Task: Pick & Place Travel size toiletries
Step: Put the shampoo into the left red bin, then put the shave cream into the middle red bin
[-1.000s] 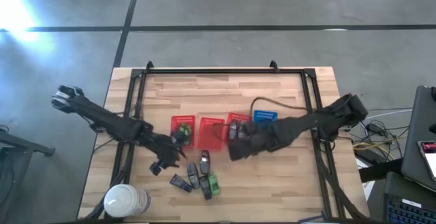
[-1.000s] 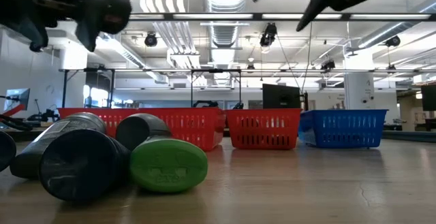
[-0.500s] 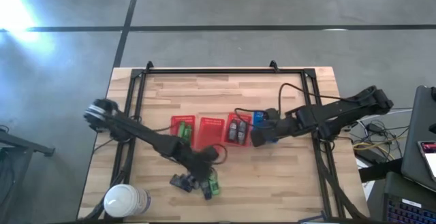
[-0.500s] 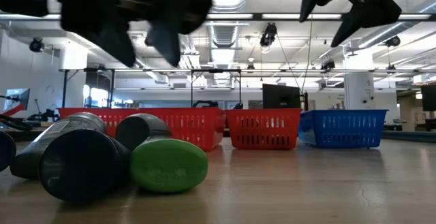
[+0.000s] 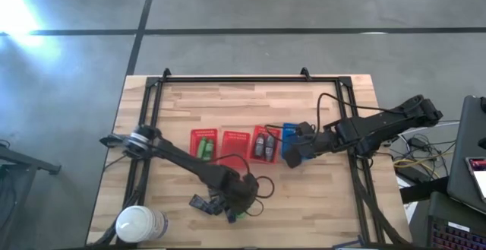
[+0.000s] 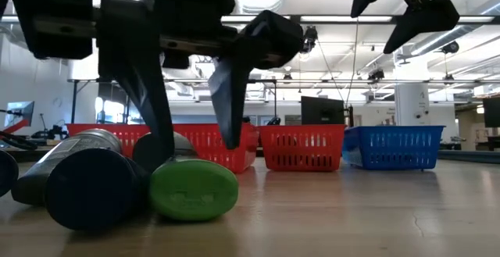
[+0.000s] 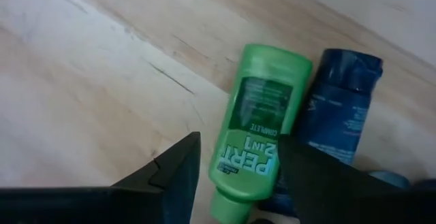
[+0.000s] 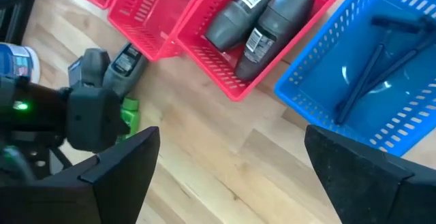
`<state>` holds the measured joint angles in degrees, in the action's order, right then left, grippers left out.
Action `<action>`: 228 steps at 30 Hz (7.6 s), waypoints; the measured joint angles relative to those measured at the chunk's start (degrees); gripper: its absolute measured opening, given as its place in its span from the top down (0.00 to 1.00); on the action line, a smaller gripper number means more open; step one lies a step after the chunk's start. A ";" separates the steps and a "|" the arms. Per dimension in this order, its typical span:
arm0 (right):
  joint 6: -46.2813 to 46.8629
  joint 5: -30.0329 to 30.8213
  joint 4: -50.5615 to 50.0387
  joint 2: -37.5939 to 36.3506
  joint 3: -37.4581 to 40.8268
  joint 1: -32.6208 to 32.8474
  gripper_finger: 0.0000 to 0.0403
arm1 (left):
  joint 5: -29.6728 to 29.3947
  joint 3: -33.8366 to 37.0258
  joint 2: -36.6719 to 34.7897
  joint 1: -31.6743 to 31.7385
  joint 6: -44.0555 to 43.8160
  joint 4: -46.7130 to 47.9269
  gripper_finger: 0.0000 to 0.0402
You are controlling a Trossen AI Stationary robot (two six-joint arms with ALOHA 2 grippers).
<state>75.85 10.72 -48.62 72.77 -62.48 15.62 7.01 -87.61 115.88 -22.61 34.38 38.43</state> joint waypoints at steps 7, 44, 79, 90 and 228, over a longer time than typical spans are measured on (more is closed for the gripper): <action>-1.51 -0.04 -0.06 0.05 0.02 0.13 0.10 | -0.38 0.67 1.69 -0.03 4.23 -0.65 0.44; -4.44 -0.07 2.18 0.09 0.02 0.26 0.10 | -22.93 3.78 -18.81 0.65 -42.94 11.36 0.62; -5.07 -2.19 35.54 8.83 6.76 -6.32 0.10 | -30.15 42.01 -44.02 12.00 -119.22 6.35 0.62; -5.40 -2.14 35.41 8.81 6.78 -6.30 0.10 | -28.03 50.41 -44.93 13.99 -126.90 -6.95 0.56; -2.55 11.80 11.54 -8.96 7.54 -2.86 0.10 | 4.65 29.70 -37.60 5.32 -40.61 -9.05 0.46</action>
<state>73.30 22.52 -37.09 63.81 -54.94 12.75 11.65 -57.91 78.29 -17.28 -6.23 29.38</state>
